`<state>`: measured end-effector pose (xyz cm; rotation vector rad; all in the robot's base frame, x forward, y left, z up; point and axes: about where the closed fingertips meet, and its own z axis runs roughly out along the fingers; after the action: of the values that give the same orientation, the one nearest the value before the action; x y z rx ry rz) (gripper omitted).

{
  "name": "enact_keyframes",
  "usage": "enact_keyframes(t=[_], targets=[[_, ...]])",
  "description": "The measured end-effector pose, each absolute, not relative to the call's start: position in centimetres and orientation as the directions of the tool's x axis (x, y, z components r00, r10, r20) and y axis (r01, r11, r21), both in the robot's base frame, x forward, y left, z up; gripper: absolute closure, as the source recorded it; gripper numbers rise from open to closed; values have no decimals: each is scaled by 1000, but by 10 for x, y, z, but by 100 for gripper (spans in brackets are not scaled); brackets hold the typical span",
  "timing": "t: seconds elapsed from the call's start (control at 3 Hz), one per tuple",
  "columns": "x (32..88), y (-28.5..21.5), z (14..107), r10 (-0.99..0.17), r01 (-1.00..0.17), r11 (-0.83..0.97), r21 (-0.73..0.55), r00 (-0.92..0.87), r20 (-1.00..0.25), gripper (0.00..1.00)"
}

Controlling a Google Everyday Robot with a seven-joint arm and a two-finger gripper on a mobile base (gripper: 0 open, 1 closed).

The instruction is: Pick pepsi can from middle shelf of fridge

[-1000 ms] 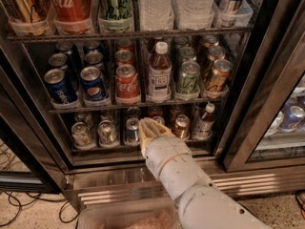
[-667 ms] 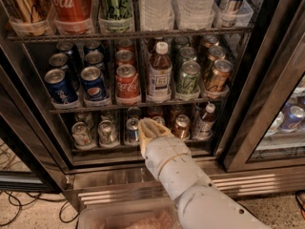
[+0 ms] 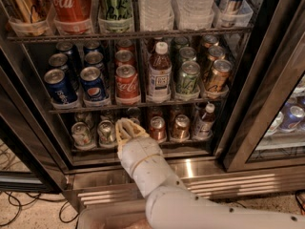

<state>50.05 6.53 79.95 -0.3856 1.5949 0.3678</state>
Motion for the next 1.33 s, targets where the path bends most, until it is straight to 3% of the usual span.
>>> enact_keyframes(t=[0.67,1.33], targets=[[522,129,800,-1,-481,875,-50,102,-995,100],[521,134,802,4,-484,874,-50,110,-994,100]])
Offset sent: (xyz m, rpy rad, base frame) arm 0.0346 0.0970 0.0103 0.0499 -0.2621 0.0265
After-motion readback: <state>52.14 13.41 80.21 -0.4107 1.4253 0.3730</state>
